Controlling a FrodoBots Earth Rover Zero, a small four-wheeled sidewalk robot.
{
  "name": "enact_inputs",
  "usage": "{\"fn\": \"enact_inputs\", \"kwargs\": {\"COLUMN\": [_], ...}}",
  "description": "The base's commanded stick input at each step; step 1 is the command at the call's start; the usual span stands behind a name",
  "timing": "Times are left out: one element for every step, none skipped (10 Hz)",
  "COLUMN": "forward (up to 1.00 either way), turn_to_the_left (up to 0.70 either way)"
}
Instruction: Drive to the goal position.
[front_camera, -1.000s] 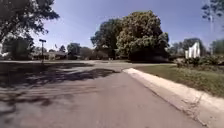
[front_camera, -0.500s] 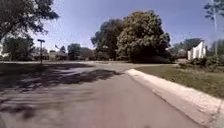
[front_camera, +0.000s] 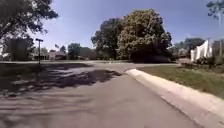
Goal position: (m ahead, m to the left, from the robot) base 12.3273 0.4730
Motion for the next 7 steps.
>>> {"fn": "enact_inputs", "kwargs": {"forward": [0.70, 0.70, 0.70, 0.70, 0.70, 0.70, 0.70], "turn_to_the_left": [0.20, 0.30, 0.35, 0.35, 0.35, 0.12, 0.00]}}
